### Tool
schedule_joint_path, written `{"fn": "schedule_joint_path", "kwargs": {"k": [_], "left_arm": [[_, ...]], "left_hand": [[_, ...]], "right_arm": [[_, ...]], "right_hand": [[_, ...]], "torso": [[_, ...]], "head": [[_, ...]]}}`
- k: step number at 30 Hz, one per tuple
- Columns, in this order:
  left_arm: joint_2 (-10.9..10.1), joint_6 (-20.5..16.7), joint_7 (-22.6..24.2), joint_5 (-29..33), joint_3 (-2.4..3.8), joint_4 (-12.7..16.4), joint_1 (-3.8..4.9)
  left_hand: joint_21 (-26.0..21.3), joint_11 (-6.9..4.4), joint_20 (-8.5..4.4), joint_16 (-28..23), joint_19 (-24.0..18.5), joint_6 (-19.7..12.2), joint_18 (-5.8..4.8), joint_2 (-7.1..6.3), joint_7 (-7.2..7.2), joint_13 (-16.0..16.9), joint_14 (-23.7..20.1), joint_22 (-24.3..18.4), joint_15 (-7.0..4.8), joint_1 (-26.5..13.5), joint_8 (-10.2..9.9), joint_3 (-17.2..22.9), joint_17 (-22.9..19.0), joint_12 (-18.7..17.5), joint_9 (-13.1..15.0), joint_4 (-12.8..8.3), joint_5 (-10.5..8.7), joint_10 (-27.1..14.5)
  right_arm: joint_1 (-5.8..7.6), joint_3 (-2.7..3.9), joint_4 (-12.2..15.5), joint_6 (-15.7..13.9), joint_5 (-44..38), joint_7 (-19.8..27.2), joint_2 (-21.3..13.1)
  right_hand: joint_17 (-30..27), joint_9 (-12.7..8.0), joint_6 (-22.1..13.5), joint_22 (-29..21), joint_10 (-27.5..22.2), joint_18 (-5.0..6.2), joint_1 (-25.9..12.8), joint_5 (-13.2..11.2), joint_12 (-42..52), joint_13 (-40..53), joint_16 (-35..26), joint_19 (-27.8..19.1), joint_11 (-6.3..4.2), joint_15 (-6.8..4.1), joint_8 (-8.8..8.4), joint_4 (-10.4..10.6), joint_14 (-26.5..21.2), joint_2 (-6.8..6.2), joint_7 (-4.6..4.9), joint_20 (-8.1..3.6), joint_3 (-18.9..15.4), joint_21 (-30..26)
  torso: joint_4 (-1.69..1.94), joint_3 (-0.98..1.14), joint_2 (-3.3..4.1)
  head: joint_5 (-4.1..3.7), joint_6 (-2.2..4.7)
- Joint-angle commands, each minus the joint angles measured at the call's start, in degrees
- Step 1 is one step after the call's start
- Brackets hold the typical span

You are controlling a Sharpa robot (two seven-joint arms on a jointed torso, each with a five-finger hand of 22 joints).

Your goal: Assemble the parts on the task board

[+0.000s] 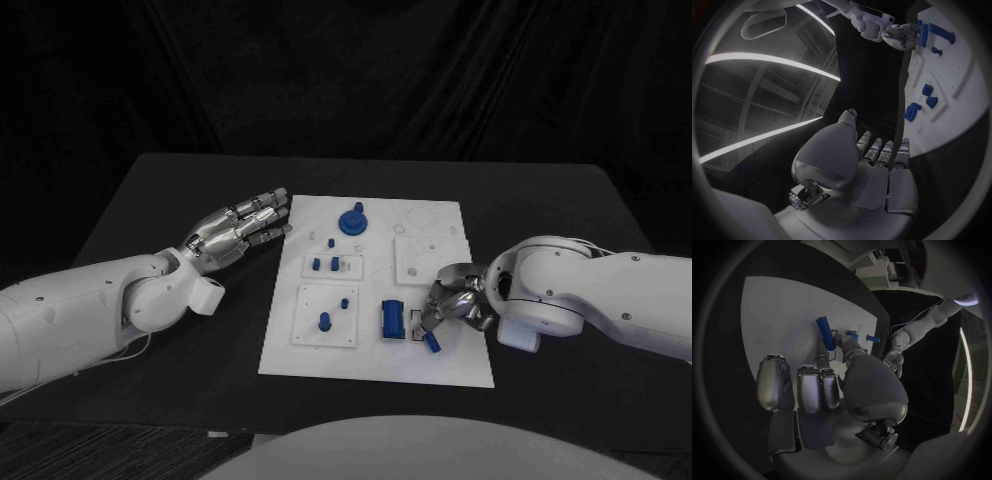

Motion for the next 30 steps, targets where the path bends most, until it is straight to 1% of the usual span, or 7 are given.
{"fn": "schedule_joint_path", "kwargs": {"k": [1, 4, 11, 14, 20, 21, 30], "left_arm": [[0.1, 1.0, 0.4, 0.3, 0.05, 0.0, -0.1], [0.2, 1.0, 0.3, 0.3, 0.05, -0.2, -0.14], [0.1, 1.1, 0.2, 0.3, 0.05, -0.3, -0.27], [0.1, 1.1, 0.2, 0.3, 0.05, -0.3, -0.31], [0.1, 1.1, 0.1, 0.3, 0.05, -0.4, -0.37], [0.1, 1.1, 0.0, 0.3, 0.05, -0.4, -0.37], [0.2, 1.2, -0.1, 0.3, 0.05, -0.5, -0.41]], "left_hand": [[0.3, -0.11, 0.13, 0.2, 0.3, 0.3, 0.57, 0.63, 0.32, 0.0, 0.1, 0.0, 0.46, 0.1, 0.2, 0.4, 0.1, 0.4, 0.1, -0.2, 0.25, -0.1], [0.3, -0.13, 0.14, 0.3, 0.4, 0.3, 0.57, 0.76, 0.4, 0.0, 0.1, 0.0, 0.47, 0.2, 0.2, 0.5, 0.1, 0.4, 0.1, -0.2, 0.28, -0.1], [0.3, -0.2, 0.15, 0.3, 0.4, 0.4, 0.58, 0.95, 0.54, 0.0, 0.1, 0.0, 0.47, 0.3, 0.3, 0.7, 0.1, 0.4, 0.1, -0.3, 0.32, -0.1], [0.3, -0.2, 0.15, 0.3, 0.4, 0.4, 0.58, 0.95, 0.54, 0.0, 0.1, 0.0, 0.47, 0.3, 0.3, 0.7, 0.1, 0.4, 0.1, -0.3, 0.32, -0.1], [0.3, -0.32, 0.16, 0.3, 0.4, 0.6, 0.58, 1.06, 0.74, 0.0, 0.1, 0.0, 0.46, 0.3, 0.3, 0.8, 0.1, 0.4, 0.1, -0.4, 0.33, -0.1], [0.3, -0.32, 0.16, 0.3, 0.4, 0.6, 0.58, 1.06, 0.74, 0.0, 0.1, 0.0, 0.46, 0.3, 0.3, 0.8, 0.1, 0.4, 0.1, -0.4, 0.33, -0.1], [0.3, -0.39, 0.16, 0.3, 0.4, 0.7, 0.58, 1.08, 0.9, 0.0, 0.1, 0.0, 0.47, 0.3, 0.3, 0.8, 0.1, 0.4, 0.1, -0.4, 0.32, -0.2]], "right_arm": [[-0.38, -0.29, -0.1, -1.8, -0.5, -0.7, -0.1], [-0.38, -0.29, 0.1, -2.7, -0.3, -0.5, -0.3], [-0.35, -0.29, 1.1, -5.1, 1.9, -0.5, -1.6], [-0.28, -0.28, 1.5, -5.9, 3.6, -0.9, -2.2], [0.21, -0.27, 2.0, -7.2, 5.5, -1.5, -2.6], [0.35, -0.27, 2.0, -7.4, 5.8, -1.6, -2.6], [0.91, -0.27, 1.4, -8.6, 6.8, -2.2, -1.7]], "right_hand": [[4.2, 0.7, 1.0, 10.7, 6.0, 0.14, 0.5, 0.6, 0.1, 15.1, 0.2, 0.9, -0.71, -0.7, 0.83, -0.6, 4.0, 1.2, -0.56, -0.58, 1.8, 0.4], [4.1, 1.0, 1.5, 10.7, 6.0, 0.13, 0.0, 2.4, 0.1, 15.1, 0.2, 0.9, -0.94, -0.91, 1.48, -1.3, 3.9, 1.21, -0.72, -0.84, 4.1, 0.4], [4.0, 1.2, 1.8, 10.7, 6.0, 0.14, -1.8, 3.2, 0.1, 15.1, 0.1, 0.9, -1.06, -1.04, 1.73, -1.2, 4.0, 1.11, -0.84, -0.99, 6.4, 0.3], [3.8, 1.3, 1.7, 10.7, 6.0, 0.17, -2.9, 1.6, 0.1, 15.1, 0.1, 0.8, -1.12, -1.09, 1.74, -1.0, 3.9, 0.77, -0.92, -1.04, 7.3, 0.2], [3.7, 1.4, 1.7, 10.6, 6.0, 0.2, -3.4, 0.7, 0.1, 15.1, 0.0, 0.8, -1.15, -1.12, 1.77, -0.9, 3.9, 0.6, -0.96, -1.07, 7.8, 0.0], [3.7, 1.4, 1.6, 10.6, 6.0, 0.23, -3.8, -0.2, 0.1, 15.1, 0.0, 0.8, -1.17, -1.13, 1.78, -0.8, 3.9, 0.53, -0.99, -1.09, 8.1, -0.1], [3.1, 1.4, 1.1, 10.4, 6.0, 0.32, -5.5, -2.2, 0.1, 15.1, -0.2, 0.6, -1.11, -1.12, 1.56, 0.3, 3.8, 0.54, -0.9, -1.11, 8.7, -0.6]], "torso": [[0.0, 0.0, 0.01], [-0.02, 0.01, 0.0], [-0.06, -0.01, -0.09], [-0.04, -0.02, -0.11], [-0.02, -0.04, -0.1], [-0.01, -0.03, -0.07], [0.02, -0.06, -0.06]], "head": [[0.02, -0.01], [0.1, -0.01], [0.24, -0.01], [0.21, -0.01], [0.13, -0.01], [0.1, -0.01], [0.04, -0.01]]}}
